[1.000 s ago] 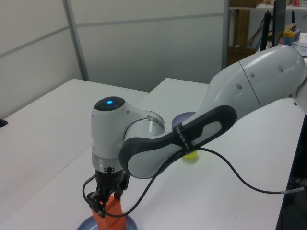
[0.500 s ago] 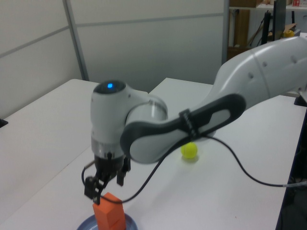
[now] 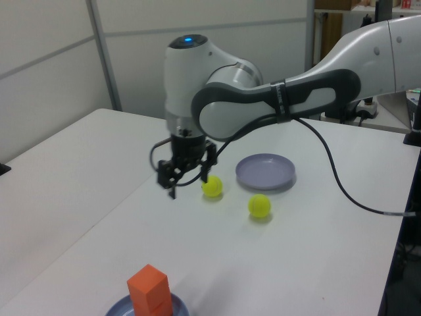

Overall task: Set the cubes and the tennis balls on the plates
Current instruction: 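Move over a yellow tennis ball and lower the gripper onto it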

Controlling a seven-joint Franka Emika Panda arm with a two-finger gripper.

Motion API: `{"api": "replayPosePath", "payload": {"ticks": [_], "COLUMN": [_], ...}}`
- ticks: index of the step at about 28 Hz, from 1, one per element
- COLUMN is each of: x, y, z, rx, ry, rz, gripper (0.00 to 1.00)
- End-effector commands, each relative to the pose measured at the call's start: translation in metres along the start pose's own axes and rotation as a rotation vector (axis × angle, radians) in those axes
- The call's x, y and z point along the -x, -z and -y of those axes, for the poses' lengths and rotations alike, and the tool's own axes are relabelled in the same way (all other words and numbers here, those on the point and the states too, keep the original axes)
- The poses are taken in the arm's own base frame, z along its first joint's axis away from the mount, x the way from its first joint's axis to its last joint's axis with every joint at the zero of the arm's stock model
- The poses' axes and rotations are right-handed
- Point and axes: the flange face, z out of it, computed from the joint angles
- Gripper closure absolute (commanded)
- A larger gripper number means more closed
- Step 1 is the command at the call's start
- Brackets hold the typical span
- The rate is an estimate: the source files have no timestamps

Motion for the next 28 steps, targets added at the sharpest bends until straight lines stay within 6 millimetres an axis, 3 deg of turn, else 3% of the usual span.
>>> {"api": "replayPosePath", "payload": {"ticks": [1, 9, 14, 20, 28], "x": [-0.004, -0.014, -0.017, -0.011, -0.008], "y": [-0.025, -0.066, -0.087, -0.114, -0.141], "z": [-0.068, -0.15, -0.181, -0.203, -0.218], "rx": [0.049, 0.033, 0.018, 0.023, 0.033], "ry": [-0.034, -0.03, -0.044, -0.037, -0.039], "rz": [0.053, 0.133, 0.11, 0.109, 0.115], "gripper": [0.0, 0.0, 0.0, 0.0, 0.0]}}
